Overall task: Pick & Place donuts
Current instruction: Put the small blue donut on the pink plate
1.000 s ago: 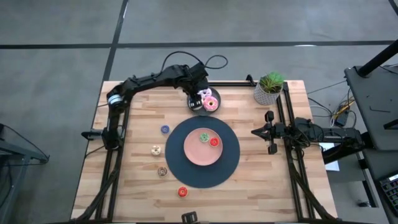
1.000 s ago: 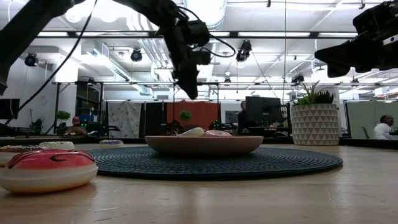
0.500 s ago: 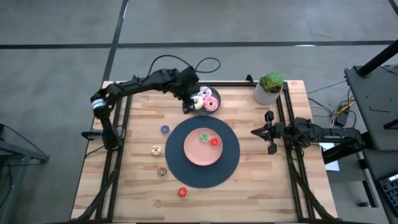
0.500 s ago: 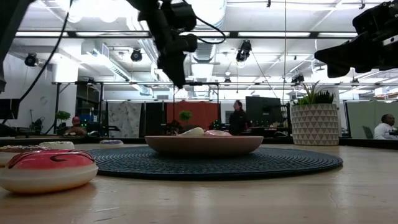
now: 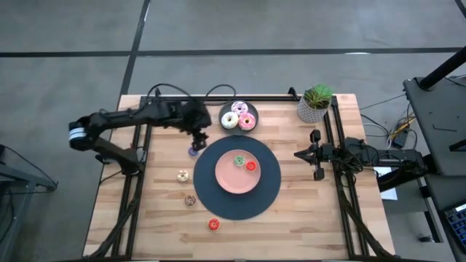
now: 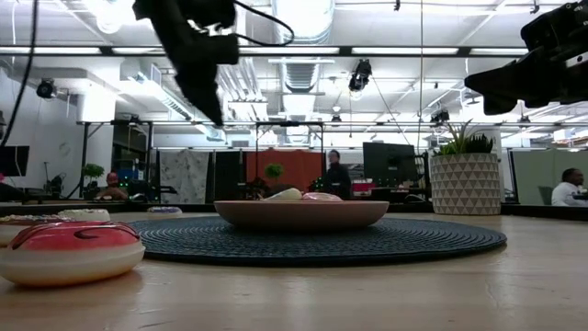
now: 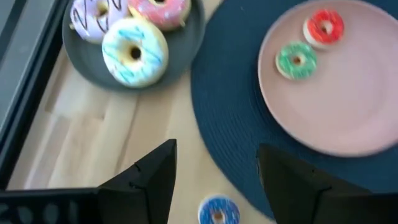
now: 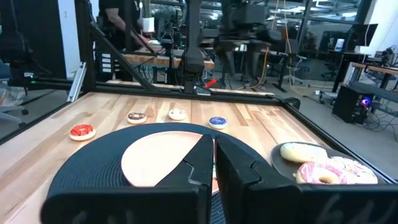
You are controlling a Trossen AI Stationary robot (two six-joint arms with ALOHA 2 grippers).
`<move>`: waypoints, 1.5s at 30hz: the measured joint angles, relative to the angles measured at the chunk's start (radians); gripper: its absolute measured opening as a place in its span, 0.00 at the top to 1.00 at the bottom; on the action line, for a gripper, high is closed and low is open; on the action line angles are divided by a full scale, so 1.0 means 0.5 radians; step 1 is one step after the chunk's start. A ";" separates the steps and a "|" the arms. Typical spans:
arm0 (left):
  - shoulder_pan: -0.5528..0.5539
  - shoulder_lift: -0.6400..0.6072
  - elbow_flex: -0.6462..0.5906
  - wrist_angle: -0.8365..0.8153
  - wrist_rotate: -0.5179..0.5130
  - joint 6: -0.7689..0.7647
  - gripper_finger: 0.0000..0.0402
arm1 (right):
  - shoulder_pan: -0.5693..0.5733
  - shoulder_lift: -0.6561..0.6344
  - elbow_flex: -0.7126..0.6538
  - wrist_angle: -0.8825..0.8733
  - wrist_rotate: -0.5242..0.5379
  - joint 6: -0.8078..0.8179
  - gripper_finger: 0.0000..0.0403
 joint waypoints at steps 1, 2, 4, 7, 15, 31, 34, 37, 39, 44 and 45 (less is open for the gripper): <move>-0.007 -0.054 -0.046 -0.003 0.000 0.000 0.52 | 0.000 0.000 0.000 0.000 0.000 0.000 0.98; -0.012 -0.108 -0.092 -0.014 0.000 -0.001 0.52 | 0.000 0.000 0.000 0.000 -0.001 0.000 0.98; -0.020 -0.203 -0.161 -0.020 0.000 -0.001 0.52 | 0.000 0.000 0.000 0.000 0.000 0.000 0.98; -0.019 -0.322 -0.244 -0.083 -0.001 0.002 0.52 | 0.000 0.000 0.000 0.000 0.000 0.000 0.98; -0.017 -0.432 -0.293 -0.437 -0.003 0.122 0.52 | 0.000 0.000 0.000 0.000 0.000 0.000 0.98; -0.017 -0.426 -0.609 -0.464 -0.004 0.392 0.52 | 0.000 0.000 0.000 0.000 0.000 0.000 0.98; -0.017 -0.426 -0.645 -0.459 -0.004 0.391 0.52 | 0.000 0.000 0.000 0.000 0.000 0.000 0.98; -0.017 -0.426 -0.656 -0.445 -0.004 0.396 0.52 | 0.000 0.000 0.000 0.000 0.000 0.000 0.98; -0.017 -0.426 -0.656 -0.419 -0.003 0.401 0.52 | 0.000 0.000 0.000 0.000 0.000 0.000 0.98; -0.017 -0.419 -0.657 -0.313 -0.003 0.341 0.52 | 0.000 0.000 0.000 0.000 0.000 0.000 0.98; -0.017 -0.406 -0.657 -0.291 -0.002 0.333 0.52 | 0.000 0.000 0.000 0.000 0.000 0.000 0.98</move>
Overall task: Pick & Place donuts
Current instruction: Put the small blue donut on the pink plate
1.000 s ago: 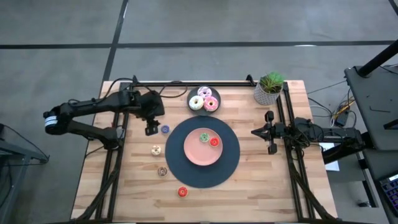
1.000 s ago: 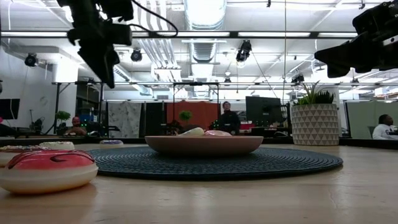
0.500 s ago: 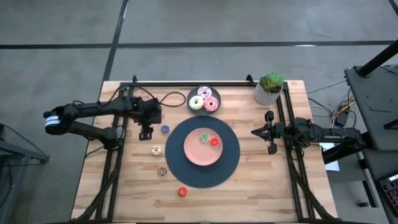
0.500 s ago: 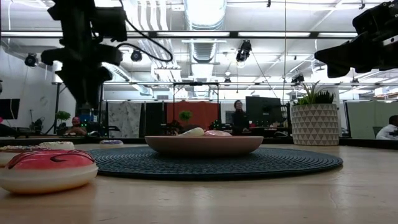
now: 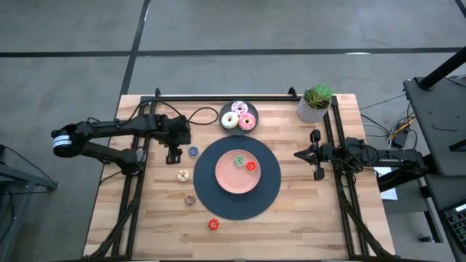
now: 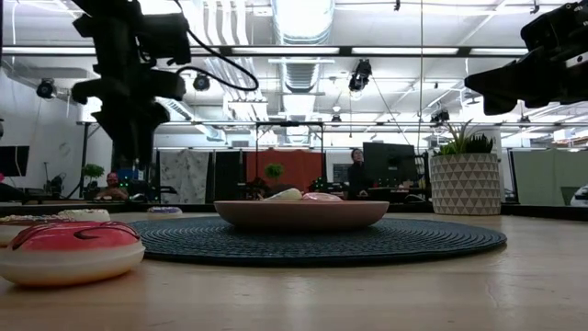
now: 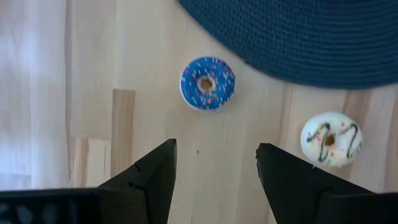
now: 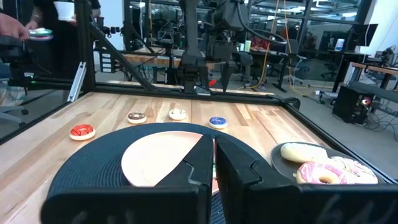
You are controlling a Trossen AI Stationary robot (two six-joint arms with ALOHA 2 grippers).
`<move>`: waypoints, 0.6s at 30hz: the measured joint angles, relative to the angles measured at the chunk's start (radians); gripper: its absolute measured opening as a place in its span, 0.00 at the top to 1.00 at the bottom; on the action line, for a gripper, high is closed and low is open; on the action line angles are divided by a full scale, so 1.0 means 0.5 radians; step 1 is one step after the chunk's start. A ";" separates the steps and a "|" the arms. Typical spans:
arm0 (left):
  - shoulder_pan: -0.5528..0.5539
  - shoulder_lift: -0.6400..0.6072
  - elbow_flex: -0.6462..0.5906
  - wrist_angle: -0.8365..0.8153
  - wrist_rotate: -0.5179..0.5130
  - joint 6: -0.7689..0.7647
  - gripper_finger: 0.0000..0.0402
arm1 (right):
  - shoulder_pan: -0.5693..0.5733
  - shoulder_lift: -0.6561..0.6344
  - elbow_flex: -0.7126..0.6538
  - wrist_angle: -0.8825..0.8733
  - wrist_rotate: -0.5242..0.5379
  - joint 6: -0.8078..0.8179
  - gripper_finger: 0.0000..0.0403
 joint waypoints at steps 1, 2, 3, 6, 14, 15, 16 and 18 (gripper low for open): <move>0.000 0.015 0.000 0.022 -0.001 0.000 0.52 | 0.000 0.000 0.000 0.000 -0.001 0.000 0.98; 0.000 0.030 0.000 0.036 -0.001 0.000 0.52 | 0.000 0.000 0.000 0.000 -0.001 0.000 0.98; 0.000 0.049 0.000 0.042 0.000 -0.001 0.52 | 0.000 0.000 0.000 0.000 0.000 0.000 0.98; 0.000 0.137 0.007 0.060 -0.001 0.022 0.52 | 0.000 0.001 0.000 0.000 -0.001 0.000 0.98; 0.001 0.388 0.070 0.084 0.000 0.053 0.52 | 0.000 0.001 0.000 0.000 0.000 0.000 0.98; 0.001 0.411 0.078 0.088 0.000 0.054 0.52 | 0.000 0.001 0.000 0.000 0.000 0.000 0.98; 0.001 0.429 0.083 0.092 0.000 0.059 0.52 | 0.000 0.001 0.000 0.001 -0.001 0.000 0.98; 0.001 0.457 0.085 0.118 0.000 0.071 0.52 | 0.000 0.001 0.000 0.000 -0.001 0.000 0.98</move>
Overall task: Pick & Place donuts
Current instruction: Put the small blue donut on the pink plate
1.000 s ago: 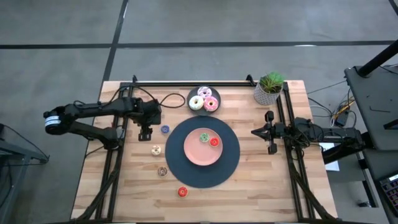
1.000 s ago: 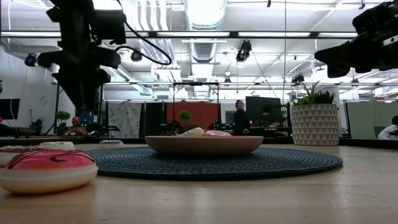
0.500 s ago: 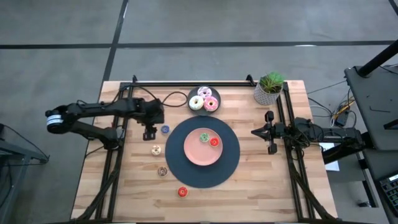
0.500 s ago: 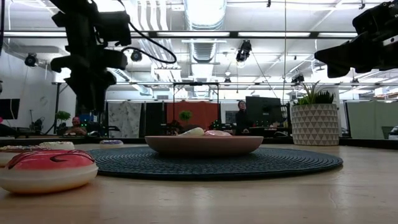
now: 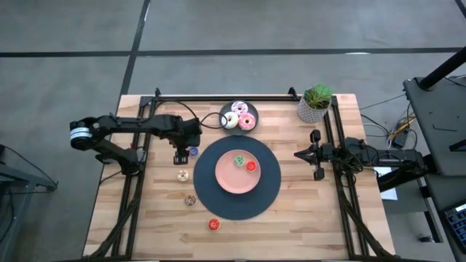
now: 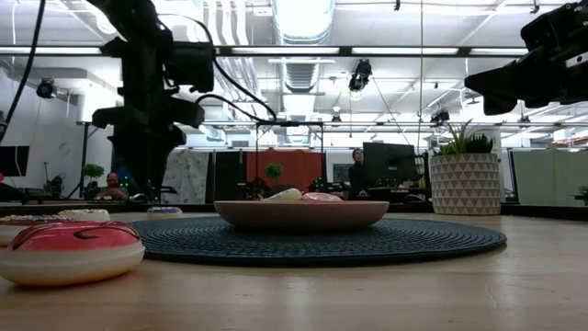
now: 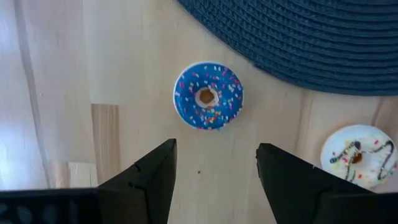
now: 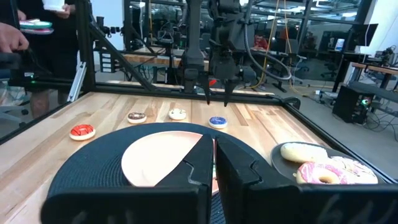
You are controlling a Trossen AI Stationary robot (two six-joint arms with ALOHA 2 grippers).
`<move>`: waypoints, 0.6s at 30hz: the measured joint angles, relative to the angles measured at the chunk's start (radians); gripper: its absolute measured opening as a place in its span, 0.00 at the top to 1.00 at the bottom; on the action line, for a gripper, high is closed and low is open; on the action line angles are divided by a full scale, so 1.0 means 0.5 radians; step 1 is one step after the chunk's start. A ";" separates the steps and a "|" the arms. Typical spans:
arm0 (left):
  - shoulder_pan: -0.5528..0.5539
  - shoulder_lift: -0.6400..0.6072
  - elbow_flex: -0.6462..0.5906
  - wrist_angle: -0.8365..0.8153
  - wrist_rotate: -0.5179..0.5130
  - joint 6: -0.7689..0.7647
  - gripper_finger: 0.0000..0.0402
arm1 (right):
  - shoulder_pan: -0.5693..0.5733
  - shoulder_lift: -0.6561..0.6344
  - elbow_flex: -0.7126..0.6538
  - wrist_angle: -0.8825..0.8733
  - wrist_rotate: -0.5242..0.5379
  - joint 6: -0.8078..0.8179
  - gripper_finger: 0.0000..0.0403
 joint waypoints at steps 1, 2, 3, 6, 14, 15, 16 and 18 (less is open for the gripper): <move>0.000 0.009 0.001 0.019 0.001 0.005 0.52 | 0.000 0.000 0.000 0.000 0.001 0.000 0.98; 0.001 0.015 0.001 0.029 0.000 0.005 0.52 | 0.000 0.000 0.000 0.000 0.000 -0.001 0.98; 0.001 0.020 0.001 0.035 0.001 0.005 0.52 | 0.000 0.000 0.000 0.000 0.000 0.000 0.98; 0.001 0.025 0.002 0.084 0.000 0.002 0.52 | 0.000 0.000 0.000 0.000 -0.001 0.000 0.98; 0.001 0.027 0.020 0.218 0.002 -0.028 0.52 | 0.000 -0.001 0.000 0.000 0.000 0.000 0.98; 0.001 0.029 0.029 0.220 0.004 -0.033 0.52 | 0.000 -0.001 0.000 0.000 0.000 0.000 0.98; 0.001 0.029 0.036 0.224 0.004 -0.037 0.52 | 0.000 -0.001 0.000 0.001 0.000 0.000 0.98; 0.001 0.029 0.050 0.222 0.007 -0.051 0.52 | 0.000 -0.001 0.000 0.000 0.000 0.000 0.98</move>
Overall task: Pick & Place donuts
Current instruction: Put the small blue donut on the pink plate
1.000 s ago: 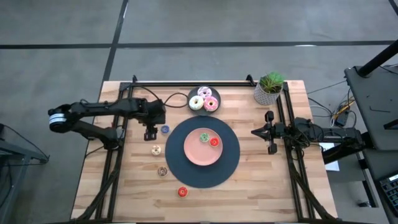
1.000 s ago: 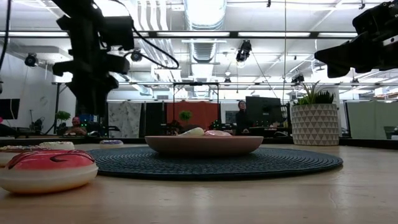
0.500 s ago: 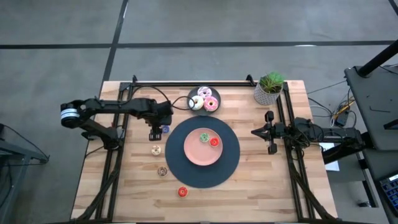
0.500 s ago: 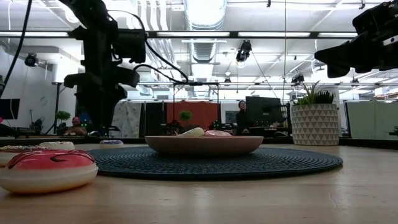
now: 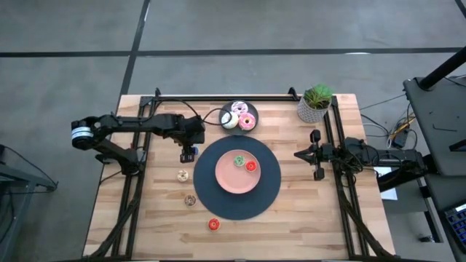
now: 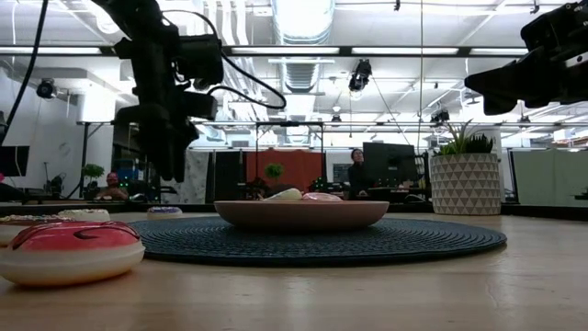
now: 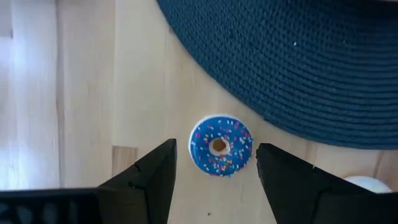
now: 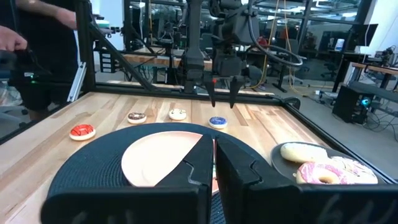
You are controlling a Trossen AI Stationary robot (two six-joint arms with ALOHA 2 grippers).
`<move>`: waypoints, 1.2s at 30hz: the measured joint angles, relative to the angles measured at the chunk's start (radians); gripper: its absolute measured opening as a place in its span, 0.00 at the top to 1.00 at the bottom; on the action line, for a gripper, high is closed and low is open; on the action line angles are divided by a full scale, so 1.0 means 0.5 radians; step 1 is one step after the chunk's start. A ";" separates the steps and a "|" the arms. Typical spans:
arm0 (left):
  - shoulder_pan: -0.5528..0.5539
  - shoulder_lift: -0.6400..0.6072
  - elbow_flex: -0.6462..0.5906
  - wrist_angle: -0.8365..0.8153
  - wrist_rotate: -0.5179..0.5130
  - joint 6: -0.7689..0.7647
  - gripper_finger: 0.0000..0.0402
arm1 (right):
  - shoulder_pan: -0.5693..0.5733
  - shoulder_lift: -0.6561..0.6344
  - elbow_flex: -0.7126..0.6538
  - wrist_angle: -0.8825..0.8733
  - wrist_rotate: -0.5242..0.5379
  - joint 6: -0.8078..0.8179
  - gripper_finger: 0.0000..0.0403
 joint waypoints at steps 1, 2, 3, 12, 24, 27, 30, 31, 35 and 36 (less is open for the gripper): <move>0.000 0.000 0.009 0.001 0.004 -0.002 0.52 | 0.000 0.000 0.000 0.000 0.000 0.000 0.98; 0.000 0.000 0.018 0.005 0.006 -0.006 0.52 | 0.000 0.000 0.000 0.000 0.000 0.000 0.98; 0.000 0.000 0.025 0.008 0.006 -0.012 0.51 | 0.000 0.000 0.000 0.000 0.000 0.000 0.98; 0.000 0.001 0.075 0.048 0.007 -0.052 0.43 | 0.000 0.000 0.000 0.000 0.000 0.000 0.98; 0.000 0.001 0.125 0.052 0.008 -0.138 0.42 | 0.000 0.000 0.000 0.000 0.000 0.000 0.98; 0.000 0.001 0.125 0.057 0.008 -0.138 0.42 | 0.000 0.000 0.000 0.001 0.000 0.000 0.98; 0.000 0.001 0.121 0.060 0.008 -0.135 0.42 | 0.000 0.000 0.000 0.001 0.000 0.000 0.98; 0.000 0.001 0.117 0.064 0.008 -0.134 0.42 | 0.000 0.000 0.000 0.000 0.000 0.000 0.98; 0.000 0.020 0.105 0.068 0.008 -0.132 0.42 | 0.000 0.000 0.000 0.000 0.000 0.000 0.98; 0.000 0.024 0.105 0.069 0.008 -0.131 0.42 | 0.000 0.000 0.000 0.000 0.001 0.000 0.98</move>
